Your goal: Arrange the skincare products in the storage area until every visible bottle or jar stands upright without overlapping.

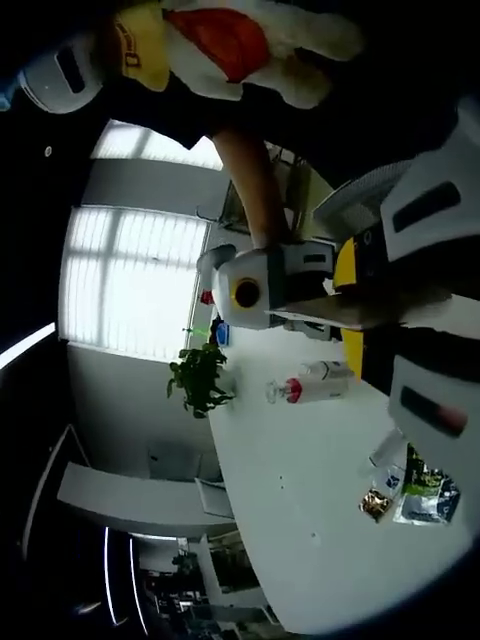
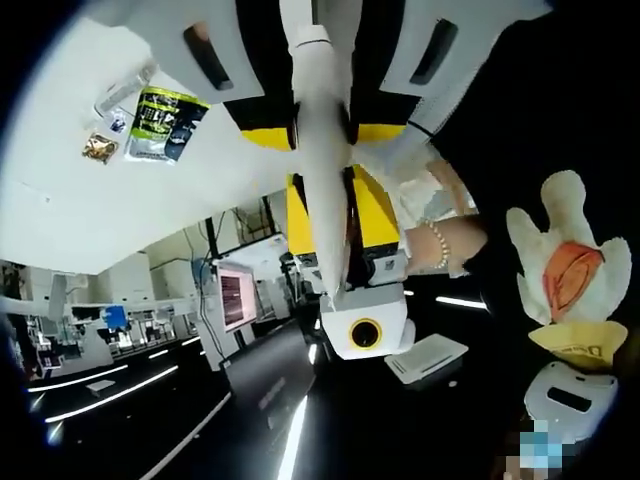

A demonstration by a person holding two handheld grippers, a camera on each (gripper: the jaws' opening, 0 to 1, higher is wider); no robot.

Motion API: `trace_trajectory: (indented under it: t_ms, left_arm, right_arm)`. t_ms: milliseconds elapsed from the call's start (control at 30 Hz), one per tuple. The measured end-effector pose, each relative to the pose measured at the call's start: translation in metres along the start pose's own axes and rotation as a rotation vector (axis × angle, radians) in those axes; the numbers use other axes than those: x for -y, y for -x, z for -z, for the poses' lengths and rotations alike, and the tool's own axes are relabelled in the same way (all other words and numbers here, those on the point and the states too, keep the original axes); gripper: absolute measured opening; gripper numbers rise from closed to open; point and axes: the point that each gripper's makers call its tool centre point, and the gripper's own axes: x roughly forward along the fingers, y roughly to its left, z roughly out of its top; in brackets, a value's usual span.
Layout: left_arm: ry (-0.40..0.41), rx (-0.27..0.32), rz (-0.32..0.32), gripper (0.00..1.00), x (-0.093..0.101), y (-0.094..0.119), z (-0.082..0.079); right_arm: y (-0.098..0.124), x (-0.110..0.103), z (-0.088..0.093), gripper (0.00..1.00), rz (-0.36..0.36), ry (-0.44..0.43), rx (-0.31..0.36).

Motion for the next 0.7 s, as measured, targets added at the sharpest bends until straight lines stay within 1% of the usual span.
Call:
trace_trajectory:
  t_ms: [67,133,167,200,267,333,467,700]
  left_arm:
    - [0.001,0.001,-0.002,0.10,-0.001,-0.001,-0.001]
    - [0.001,0.002,-0.003,0.10,-0.002,-0.002,-0.001]
    - [0.003,0.012,-0.004,0.10,-0.004,-0.003,-0.004]
    - [0.007,0.019,0.001,0.10,-0.005,-0.003,-0.006]
    - [0.009,0.029,0.003,0.10,-0.006,-0.004,-0.010]
    - [0.005,0.012,0.012,0.10,-0.006,-0.008,-0.010]
    - [-0.006,-0.001,0.022,0.10,-0.004,-0.013,-0.006]
    - [-0.001,-0.006,0.020,0.10,-0.007,-0.014,-0.003]
  right_arm:
    - [0.001,0.002,0.001,0.22,0.017,-0.014,0.012]
    - [0.001,0.005,0.004,0.24,0.032,-0.028,0.009]
    - [0.003,0.009,0.017,0.24,0.061,-0.021,-0.049]
    - [0.003,0.010,0.026,0.26,0.073,-0.025,-0.078]
    - [0.001,0.008,0.030,0.26,0.069,-0.040,-0.075]
    - [0.003,0.008,0.030,0.26,0.081,-0.050,-0.059]
    - [0.006,0.014,0.032,0.26,0.100,-0.047,-0.068]
    - [0.008,0.020,0.035,0.25,0.120,-0.030,-0.071]
